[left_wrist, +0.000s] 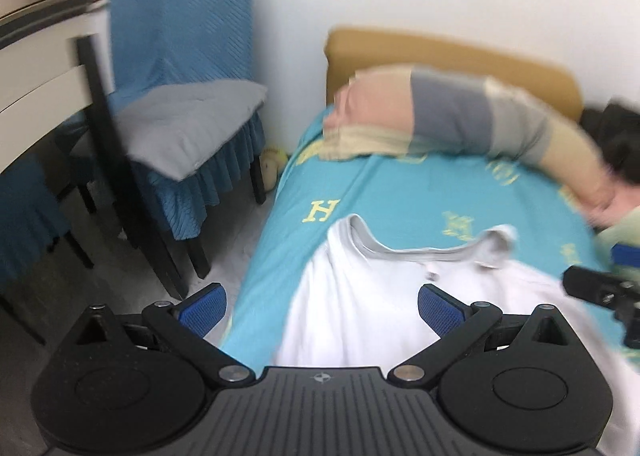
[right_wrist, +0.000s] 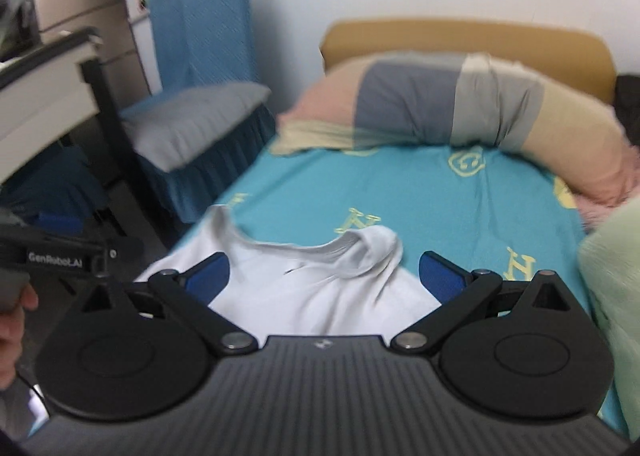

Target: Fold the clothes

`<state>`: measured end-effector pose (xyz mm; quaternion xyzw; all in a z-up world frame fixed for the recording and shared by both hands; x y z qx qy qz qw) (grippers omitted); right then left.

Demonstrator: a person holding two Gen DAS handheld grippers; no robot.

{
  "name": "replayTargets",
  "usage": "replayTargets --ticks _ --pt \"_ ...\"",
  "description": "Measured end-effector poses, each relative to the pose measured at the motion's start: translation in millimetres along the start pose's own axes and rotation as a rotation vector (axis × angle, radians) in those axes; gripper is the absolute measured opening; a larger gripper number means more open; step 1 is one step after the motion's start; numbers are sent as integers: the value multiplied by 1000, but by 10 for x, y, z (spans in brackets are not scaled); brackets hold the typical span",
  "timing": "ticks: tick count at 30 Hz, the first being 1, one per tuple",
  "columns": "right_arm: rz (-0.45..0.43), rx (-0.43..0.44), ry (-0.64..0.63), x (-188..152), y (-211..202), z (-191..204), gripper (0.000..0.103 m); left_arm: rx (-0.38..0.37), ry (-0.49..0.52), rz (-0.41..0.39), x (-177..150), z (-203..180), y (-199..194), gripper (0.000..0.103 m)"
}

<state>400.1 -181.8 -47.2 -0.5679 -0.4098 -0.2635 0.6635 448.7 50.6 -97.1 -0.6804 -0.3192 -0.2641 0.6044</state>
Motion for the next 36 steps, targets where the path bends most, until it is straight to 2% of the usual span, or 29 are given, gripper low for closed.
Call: replayTargets --ticks 2,9,13,18,21,23,25,29,32,36 --pt "-39 -6 -5 -68 -424 174 103 -29 -42 -40 -221 45 -460 103" --pt "-165 -37 29 -423 -1893 543 103 -76 -10 -133 -1013 -14 -2072 102" --pt "-219 -62 40 -718 -2599 682 103 -65 -33 -112 -1417 38 -2613 98" --pt "-253 -83 40 -1074 -3161 776 103 -57 -114 -66 -1711 214 -3038 95" --pt "-259 -106 -6 -1129 -3268 818 103 -62 -132 -92 -1699 300 -3164 95" --pt "-267 -115 6 -1151 -3295 801 103 -40 -148 -102 -1683 362 -3153 95" --pt "-275 -119 26 -1190 -3299 771 103 -26 -206 -83 -1651 475 -3045 94" --pt "-282 -123 77 -1340 -3183 687 103 -3 -382 -30 -1567 812 -2695 84" --pt "-248 -127 105 -1490 -3019 631 103 24 -508 -27 -1521 1094 -2418 77" --pt "-174 -125 146 -1612 -2771 571 103 11 -580 9 -1539 1305 -2026 76"
Point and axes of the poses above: each gripper's, at about its wrist camera, not at the fingertips, and y roughly the way its jaws point, z to its left, x to its top, the point moved 3 cm from there along y, roughly the way its jaws point, and after that the axes turned 9 degrees about -y, right-handed, at the moved point
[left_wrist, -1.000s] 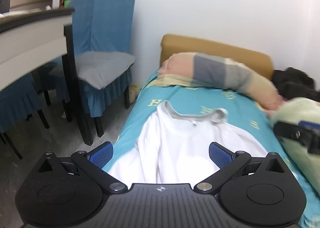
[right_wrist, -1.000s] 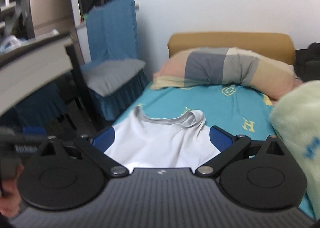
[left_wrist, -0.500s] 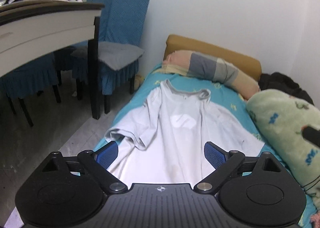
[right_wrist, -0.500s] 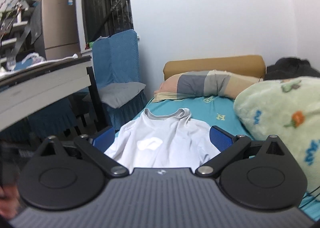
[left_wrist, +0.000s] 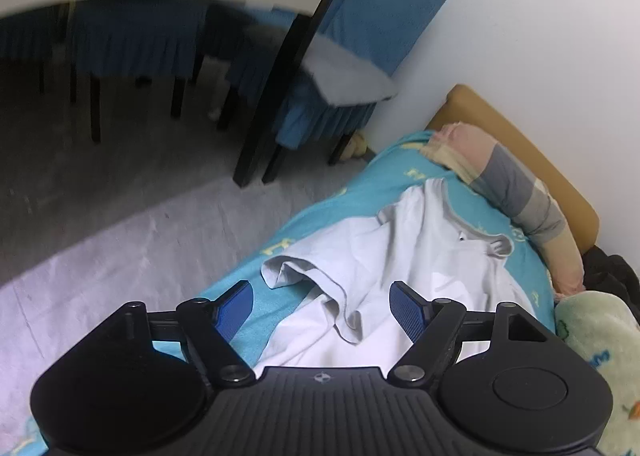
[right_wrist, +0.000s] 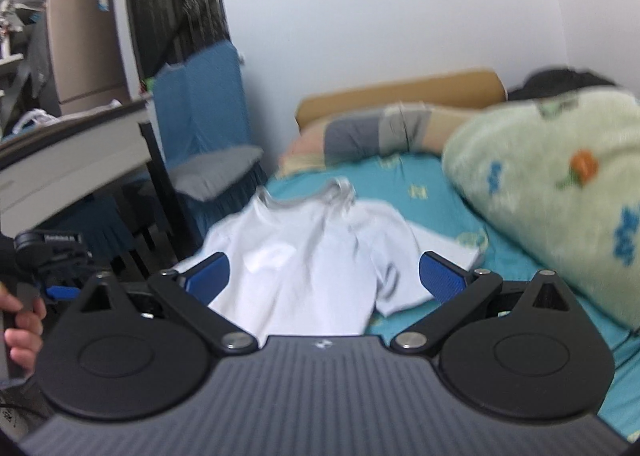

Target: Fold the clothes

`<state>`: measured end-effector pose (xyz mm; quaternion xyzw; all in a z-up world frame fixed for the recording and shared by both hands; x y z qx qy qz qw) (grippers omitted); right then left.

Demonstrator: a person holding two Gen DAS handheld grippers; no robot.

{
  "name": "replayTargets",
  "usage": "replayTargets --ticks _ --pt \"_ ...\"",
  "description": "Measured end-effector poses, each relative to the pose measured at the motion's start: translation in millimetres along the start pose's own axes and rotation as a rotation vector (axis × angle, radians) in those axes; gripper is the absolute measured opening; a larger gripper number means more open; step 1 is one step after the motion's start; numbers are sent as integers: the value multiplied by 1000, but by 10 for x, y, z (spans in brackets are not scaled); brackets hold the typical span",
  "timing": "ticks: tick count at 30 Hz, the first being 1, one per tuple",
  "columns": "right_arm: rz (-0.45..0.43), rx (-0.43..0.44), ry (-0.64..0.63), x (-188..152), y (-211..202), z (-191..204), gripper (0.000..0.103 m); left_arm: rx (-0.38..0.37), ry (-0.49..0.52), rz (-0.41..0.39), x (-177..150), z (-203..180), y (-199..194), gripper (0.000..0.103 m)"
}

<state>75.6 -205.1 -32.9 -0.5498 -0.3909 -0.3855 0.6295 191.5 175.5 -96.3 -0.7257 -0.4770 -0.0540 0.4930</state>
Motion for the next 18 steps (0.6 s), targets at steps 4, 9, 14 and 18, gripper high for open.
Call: replayTargets --ticks 4,9,14,18 --pt "65 21 33 -84 273 -21 103 -74 -21 73 -56 -1 328 64" --pt "139 49 94 -222 557 -27 103 -190 -29 211 -273 -146 621 57" --pt "212 66 174 -347 686 -88 103 -190 -24 188 -238 -148 673 59" --pt "201 1 169 -363 615 -82 103 -160 -206 137 -42 167 694 85"
Point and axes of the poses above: each gripper's, at about its wrist camera, not at the fingertips, and y roughly the way its jaws point, z to its left, x to its top, the point moved 3 cm from there along y, roughly the way its jaws point, and after that the axes turned 9 degrees about -y, right-handed, at the moved point
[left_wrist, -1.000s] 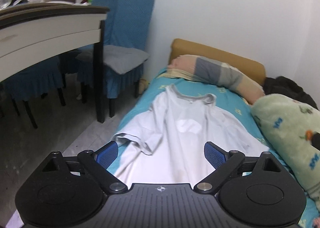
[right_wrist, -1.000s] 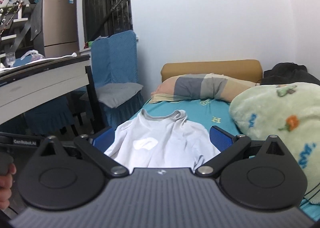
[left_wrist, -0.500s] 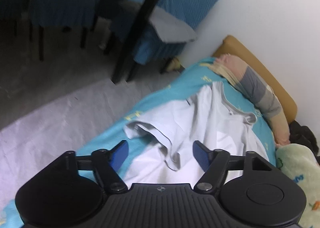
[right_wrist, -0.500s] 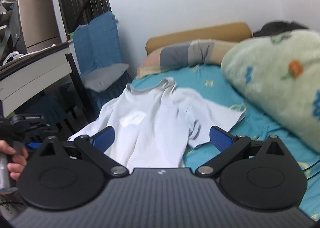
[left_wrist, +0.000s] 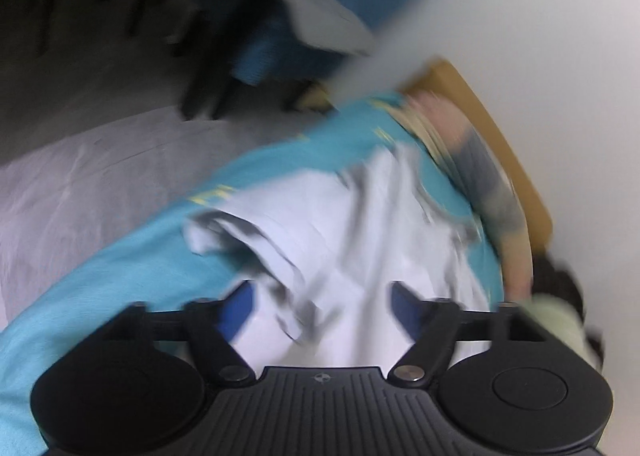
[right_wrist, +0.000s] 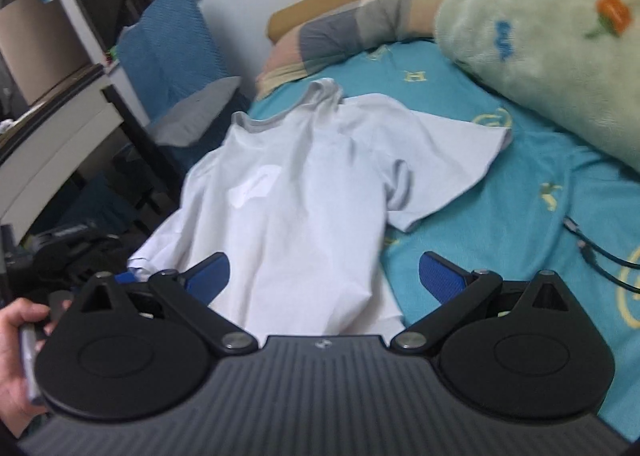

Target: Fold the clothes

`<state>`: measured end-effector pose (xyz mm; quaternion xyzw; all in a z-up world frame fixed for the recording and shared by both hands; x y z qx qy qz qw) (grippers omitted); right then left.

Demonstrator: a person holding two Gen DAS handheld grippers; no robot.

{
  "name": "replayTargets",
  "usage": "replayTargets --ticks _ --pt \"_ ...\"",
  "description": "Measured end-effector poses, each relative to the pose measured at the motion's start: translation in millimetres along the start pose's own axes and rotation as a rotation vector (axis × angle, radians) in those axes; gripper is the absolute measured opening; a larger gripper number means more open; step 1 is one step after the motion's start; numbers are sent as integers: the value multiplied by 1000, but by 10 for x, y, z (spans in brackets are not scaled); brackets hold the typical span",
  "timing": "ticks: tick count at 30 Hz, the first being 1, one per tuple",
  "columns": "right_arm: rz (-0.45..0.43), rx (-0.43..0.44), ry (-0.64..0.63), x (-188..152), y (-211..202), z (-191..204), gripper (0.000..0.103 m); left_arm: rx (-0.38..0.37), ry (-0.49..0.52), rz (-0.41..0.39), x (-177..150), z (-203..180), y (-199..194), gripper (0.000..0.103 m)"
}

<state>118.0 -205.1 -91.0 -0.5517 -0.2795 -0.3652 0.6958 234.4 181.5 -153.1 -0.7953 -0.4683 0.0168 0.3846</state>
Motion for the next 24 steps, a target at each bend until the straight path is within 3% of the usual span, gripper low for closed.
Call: replayTargets --ticks 3,5,7,9,11,13,19,24 --pt "-66 -62 -92 20 -99 68 103 26 -95 -20 110 167 37 82" --pt "-69 -74 -116 14 -85 71 103 33 -121 -29 170 177 115 67" --pt "-68 -85 -134 4 -65 68 103 50 -127 -59 247 134 198 60" --pt "-63 -95 -150 -21 -41 65 103 74 -98 -94 341 53 304 45" --pt "-53 -106 -159 -72 -14 60 103 93 -69 -107 446 -13 422 20" --pt "-68 -130 -198 -102 15 93 103 107 -50 -111 551 -66 535 7" --pt "-137 -151 -247 -63 37 172 103 142 242 -263 1130 -758 563 3" --pt "-149 -174 -249 -46 147 171 103 287 380 -384 1731 -1140 753 3"
Point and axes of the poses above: each gripper's, at about its wrist camera, not at the fingertips, and y roughly the way its jaws point, z to its left, x to its top, the point moved 3 cm from there along y, roughly the way its jaws point, and after that the axes turned 9 degrees about -y, right-handed, at the moved point
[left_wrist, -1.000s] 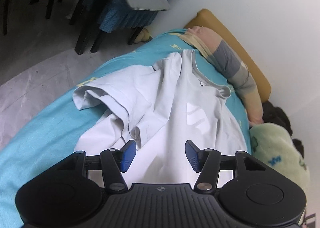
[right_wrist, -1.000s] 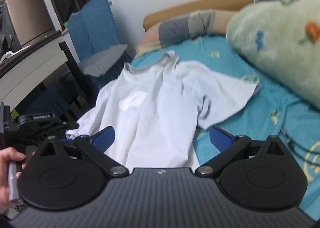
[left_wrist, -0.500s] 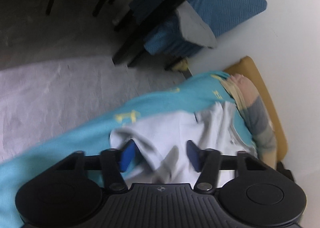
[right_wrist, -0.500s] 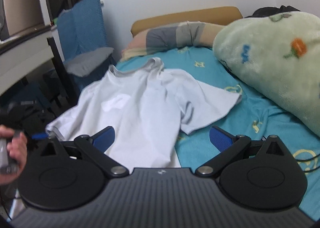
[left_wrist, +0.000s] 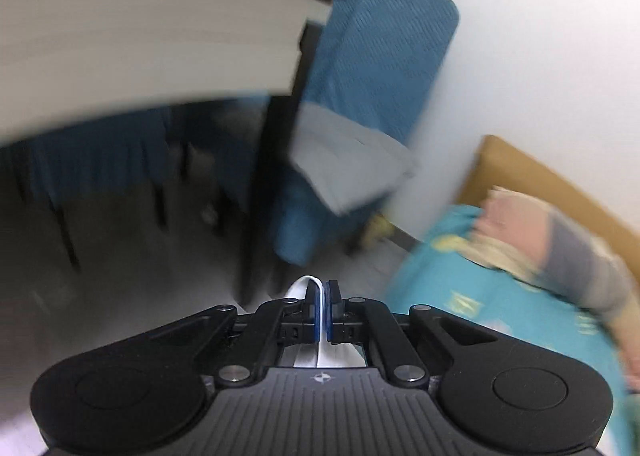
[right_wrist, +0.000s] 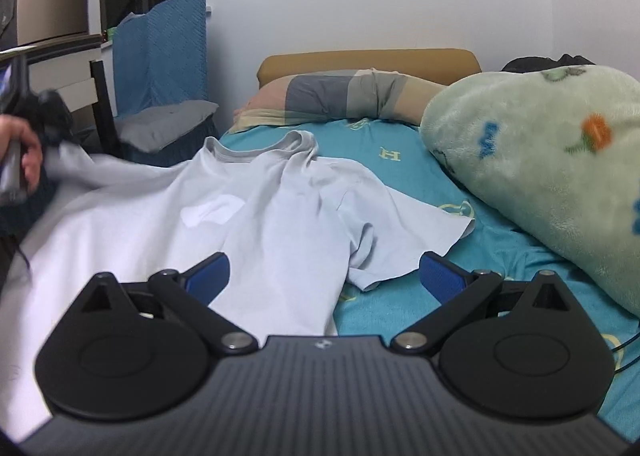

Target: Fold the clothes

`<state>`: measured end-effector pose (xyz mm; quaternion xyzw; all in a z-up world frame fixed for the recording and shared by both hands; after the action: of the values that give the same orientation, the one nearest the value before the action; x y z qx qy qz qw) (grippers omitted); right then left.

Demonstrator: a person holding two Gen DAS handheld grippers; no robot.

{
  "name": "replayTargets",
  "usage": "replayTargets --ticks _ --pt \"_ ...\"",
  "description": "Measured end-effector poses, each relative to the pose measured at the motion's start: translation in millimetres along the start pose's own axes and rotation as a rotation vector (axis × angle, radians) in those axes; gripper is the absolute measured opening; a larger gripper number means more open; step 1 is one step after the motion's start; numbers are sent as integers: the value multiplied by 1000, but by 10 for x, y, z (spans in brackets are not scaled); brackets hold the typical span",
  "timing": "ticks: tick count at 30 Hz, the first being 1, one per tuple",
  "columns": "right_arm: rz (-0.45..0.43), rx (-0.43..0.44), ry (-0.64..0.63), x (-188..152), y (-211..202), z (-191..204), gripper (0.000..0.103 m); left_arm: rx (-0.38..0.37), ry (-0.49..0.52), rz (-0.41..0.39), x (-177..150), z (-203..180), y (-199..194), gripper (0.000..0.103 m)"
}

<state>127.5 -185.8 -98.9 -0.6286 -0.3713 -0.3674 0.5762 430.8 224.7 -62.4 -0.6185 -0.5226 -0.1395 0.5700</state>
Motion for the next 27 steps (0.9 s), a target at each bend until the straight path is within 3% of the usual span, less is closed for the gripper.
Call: replayTargets --ticks 5,9,12,14,17,20,24,27 --pt "40 -8 26 -62 187 1 103 101 -53 71 -73 156 566 3" --pt "78 -10 29 -153 301 30 103 76 -158 125 -277 456 776 6" --pt "81 -5 39 -163 344 37 103 33 -145 152 -396 645 693 28" --pt "78 0 38 -159 349 48 103 -14 -111 169 -479 746 571 54" --pt "75 12 38 -159 316 62 103 -77 -25 217 -726 878 311 70" --pt "80 22 40 -152 280 63 103 -77 -15 281 -1000 1028 179 72" --pt "79 28 33 -159 192 52 103 -78 -51 350 -1241 1176 279 75" --pt "85 30 35 -169 152 36 103 -46 72 358 -1351 1140 455 75"
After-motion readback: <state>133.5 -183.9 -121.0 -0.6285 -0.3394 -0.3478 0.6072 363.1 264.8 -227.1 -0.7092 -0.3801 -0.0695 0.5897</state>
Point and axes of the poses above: each gripper's, at about its wrist camera, not at the fingertips, and y roughly the way its jaws point, z to its left, x to its top, the point moved 3 cm from there along y, roughly the way its jaws point, and after that the axes turned 9 degrees about -y, right-handed, at the moved point
